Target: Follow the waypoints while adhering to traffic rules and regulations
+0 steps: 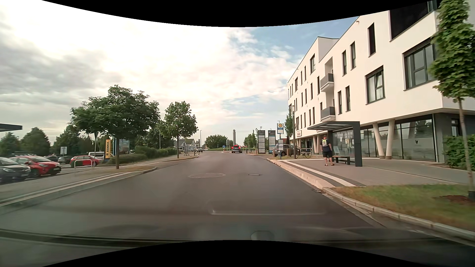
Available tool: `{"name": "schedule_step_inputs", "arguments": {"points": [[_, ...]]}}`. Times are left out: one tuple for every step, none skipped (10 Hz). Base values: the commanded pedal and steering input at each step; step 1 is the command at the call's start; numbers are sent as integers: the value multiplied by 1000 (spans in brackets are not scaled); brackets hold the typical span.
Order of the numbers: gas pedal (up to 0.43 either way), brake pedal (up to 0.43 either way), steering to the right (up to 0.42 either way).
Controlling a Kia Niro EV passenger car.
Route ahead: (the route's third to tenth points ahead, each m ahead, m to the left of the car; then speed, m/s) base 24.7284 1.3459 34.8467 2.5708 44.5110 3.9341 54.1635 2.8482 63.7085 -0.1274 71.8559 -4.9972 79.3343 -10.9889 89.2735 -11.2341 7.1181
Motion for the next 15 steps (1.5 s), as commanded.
{"name": "schedule_step_inputs", "arguments": {"points": [[157, 0, 0], [157, 0, -5], [157, 0, -7], [157, 0, -8], [157, 0, -8], [157, 0, -9], [157, 0, -9], [157, 0, -10], [157, 0, -10], [157, 0, -12], [157, 0, -14], [157, 0, -16], [138, 0, -18], [138, 0, -18], [130, 0, -19]]}}
